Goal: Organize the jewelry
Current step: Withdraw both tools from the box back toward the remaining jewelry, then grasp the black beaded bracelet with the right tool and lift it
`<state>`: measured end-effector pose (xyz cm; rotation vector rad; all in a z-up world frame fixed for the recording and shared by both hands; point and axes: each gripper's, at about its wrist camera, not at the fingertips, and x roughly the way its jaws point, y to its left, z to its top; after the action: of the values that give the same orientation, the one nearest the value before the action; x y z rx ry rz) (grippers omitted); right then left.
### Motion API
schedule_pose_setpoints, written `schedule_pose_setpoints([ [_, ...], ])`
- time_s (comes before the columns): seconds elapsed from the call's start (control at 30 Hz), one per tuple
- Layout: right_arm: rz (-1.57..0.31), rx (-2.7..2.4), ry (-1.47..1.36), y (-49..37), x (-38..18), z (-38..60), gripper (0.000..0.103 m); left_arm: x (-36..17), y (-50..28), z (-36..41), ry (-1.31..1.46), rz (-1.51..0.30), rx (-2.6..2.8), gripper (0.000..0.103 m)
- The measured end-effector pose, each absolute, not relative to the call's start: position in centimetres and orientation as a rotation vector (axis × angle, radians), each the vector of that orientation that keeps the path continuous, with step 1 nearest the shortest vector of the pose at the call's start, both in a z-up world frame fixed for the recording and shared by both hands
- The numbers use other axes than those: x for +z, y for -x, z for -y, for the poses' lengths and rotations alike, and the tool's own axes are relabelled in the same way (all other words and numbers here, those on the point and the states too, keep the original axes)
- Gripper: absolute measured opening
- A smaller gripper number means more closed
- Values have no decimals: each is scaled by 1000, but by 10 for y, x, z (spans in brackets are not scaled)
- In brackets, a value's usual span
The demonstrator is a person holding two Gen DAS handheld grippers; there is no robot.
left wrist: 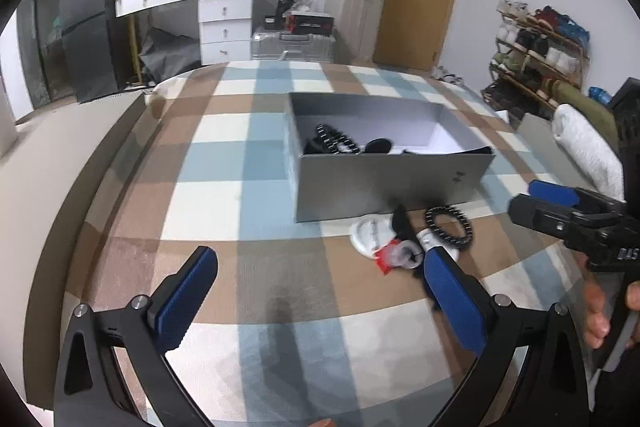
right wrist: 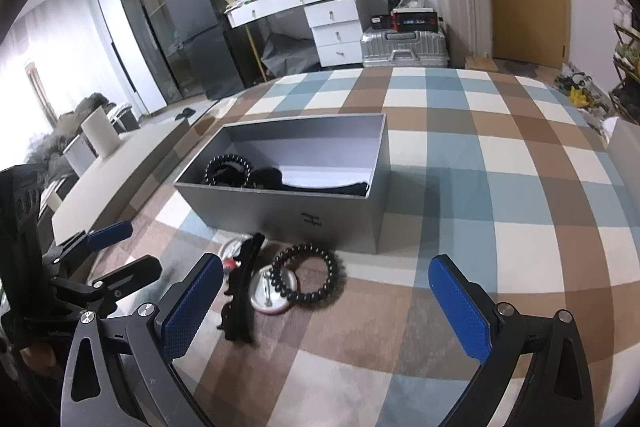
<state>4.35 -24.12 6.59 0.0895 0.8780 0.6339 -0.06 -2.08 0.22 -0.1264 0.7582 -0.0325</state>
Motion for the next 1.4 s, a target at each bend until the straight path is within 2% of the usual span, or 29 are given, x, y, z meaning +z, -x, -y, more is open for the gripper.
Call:
schedule_pose_setpoints([
  [0.33, -909, 607, 36, -38, 51, 222, 103, 2, 6, 22, 143, -745, -54, 101],
  [0.53, -928, 585, 55, -40, 42, 219, 97, -3, 5, 19, 158, -754, -49, 101],
  [0.7, -947, 605, 70, -40, 39, 217, 76, -6, 6, 18, 177, -755, -49, 101],
  [0.97, -971, 581, 54, -50, 33, 211, 61, -4, 9, 14, 207, -737, -53, 101],
  [1.07, -983, 555, 70, -55, 32, 209, 48, -5, 8, 14, 210, -742, -54, 101],
  [1.23, -1003, 550, 92, -56, 29, 206, 42, -5, 7, 13, 216, -746, -54, 101],
  [1.4, -994, 551, 129, -56, 29, 198, 22, -4, 6, 13, 219, -745, -49, 101],
])
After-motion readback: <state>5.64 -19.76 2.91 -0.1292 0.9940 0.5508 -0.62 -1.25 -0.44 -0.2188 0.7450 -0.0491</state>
